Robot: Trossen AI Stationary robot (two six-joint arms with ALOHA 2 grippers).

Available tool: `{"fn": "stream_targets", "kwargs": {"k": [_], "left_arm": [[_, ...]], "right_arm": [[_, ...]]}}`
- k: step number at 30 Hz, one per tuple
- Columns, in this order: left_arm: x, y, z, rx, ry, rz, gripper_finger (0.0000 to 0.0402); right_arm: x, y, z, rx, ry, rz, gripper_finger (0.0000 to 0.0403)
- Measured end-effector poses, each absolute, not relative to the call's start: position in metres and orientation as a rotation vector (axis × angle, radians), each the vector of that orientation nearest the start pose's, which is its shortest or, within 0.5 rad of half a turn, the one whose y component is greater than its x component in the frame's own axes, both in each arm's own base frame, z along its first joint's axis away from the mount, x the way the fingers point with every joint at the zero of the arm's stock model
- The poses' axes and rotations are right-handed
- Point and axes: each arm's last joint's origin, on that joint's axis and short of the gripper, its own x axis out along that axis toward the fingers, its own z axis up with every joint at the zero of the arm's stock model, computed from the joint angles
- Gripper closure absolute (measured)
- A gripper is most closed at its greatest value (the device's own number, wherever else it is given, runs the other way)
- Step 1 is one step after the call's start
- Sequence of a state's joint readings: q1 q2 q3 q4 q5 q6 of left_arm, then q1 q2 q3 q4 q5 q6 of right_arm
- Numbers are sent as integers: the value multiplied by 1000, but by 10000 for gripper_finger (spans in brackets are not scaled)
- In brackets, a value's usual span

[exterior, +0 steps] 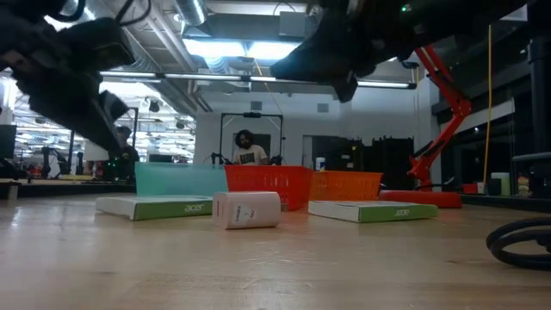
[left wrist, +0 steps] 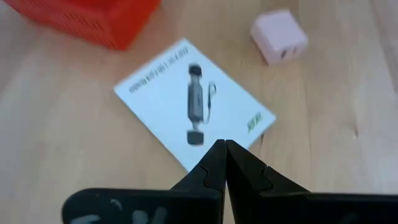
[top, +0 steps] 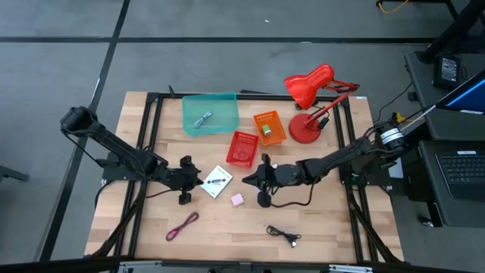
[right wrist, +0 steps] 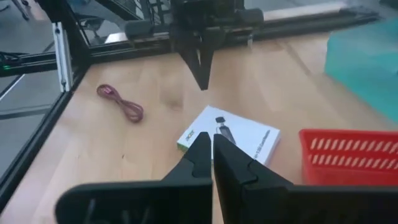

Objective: Pick and place items into bin
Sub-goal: Put the left card reader box into the red bin

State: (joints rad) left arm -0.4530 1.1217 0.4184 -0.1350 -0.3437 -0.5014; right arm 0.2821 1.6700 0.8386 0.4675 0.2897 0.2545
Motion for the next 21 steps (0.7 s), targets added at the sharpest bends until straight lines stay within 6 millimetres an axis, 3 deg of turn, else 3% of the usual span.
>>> {"fn": "stream_targets", "kwargs": {"k": [9, 15, 21], "left_arm": [[201, -89, 161, -116, 913, 76, 398], [206, -94, 165, -73, 1064, 136, 398], [209, -96, 165, -75, 1083, 150, 398]], "right_arm": [[353, 85, 177, 250, 374, -100, 403], [357, 86, 170, 245, 391, -103, 403], [357, 86, 170, 243, 381, -101, 403]]}}
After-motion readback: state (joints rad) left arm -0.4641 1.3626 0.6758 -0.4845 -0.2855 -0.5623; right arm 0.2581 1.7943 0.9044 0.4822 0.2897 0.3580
